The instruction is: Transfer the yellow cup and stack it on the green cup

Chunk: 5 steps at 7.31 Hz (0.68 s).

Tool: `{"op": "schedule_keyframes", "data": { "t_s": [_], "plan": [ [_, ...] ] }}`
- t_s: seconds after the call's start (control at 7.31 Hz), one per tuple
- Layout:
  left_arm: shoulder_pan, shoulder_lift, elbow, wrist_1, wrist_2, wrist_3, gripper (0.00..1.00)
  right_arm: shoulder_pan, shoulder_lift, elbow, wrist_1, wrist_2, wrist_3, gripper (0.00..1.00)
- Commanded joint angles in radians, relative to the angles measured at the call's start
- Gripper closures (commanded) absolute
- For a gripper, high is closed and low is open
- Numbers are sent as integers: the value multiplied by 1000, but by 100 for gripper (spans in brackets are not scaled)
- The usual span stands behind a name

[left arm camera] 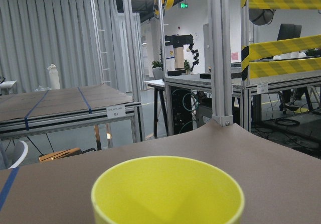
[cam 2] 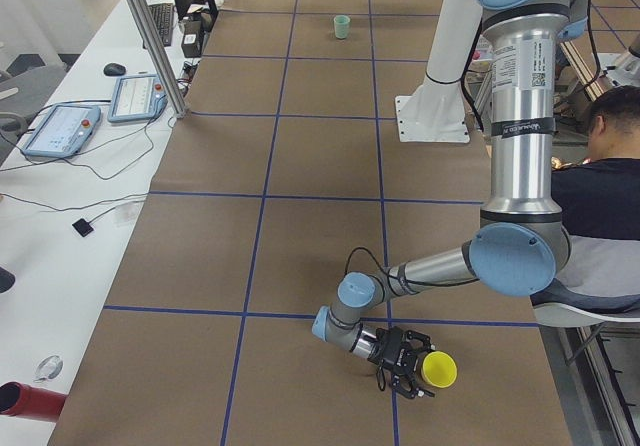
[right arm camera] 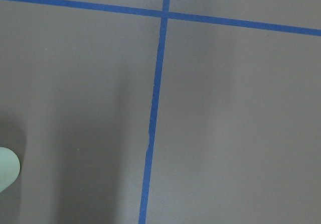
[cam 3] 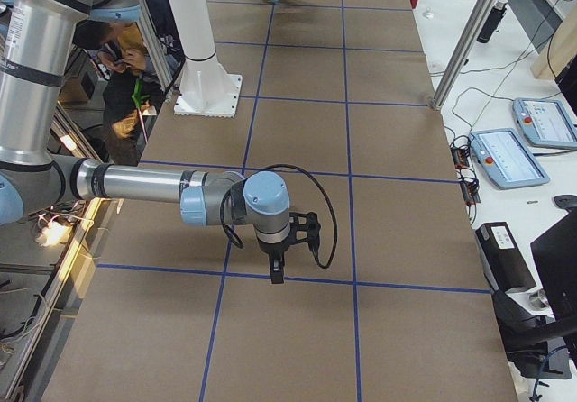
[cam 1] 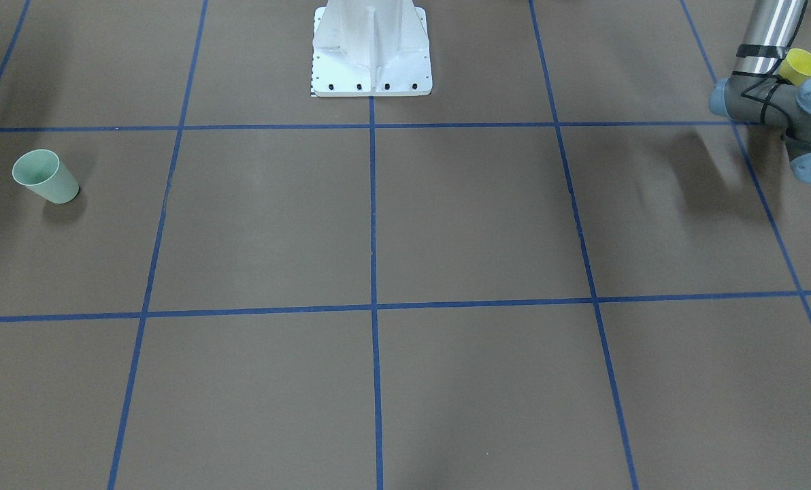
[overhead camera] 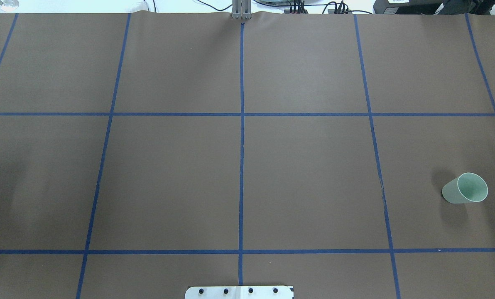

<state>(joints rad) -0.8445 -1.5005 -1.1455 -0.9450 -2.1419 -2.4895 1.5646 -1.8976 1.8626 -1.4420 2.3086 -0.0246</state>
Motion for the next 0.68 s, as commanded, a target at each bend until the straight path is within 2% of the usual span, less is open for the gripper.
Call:
{"op": "schedule_keyframes", "data": {
  "t_s": [0.0,0.14,0.27,0.41,0.55],
  "plan": [
    [8,-1,-2,-1,-1,11,71,0,0,0,0,0,0,0],
    [9,0,-5,3,7,27,89,0,0,0,0,0,0,0],
    [10,-1,-19,11,11,58,98,0,0,0,0,0,2,0],
    [9,-1,-69,46,16,108,98,0,3,0,0,-2,2,0],
    [10,-3,-121,108,63,147,98,0,6,0,0,-2,2,0]
  ]
}}
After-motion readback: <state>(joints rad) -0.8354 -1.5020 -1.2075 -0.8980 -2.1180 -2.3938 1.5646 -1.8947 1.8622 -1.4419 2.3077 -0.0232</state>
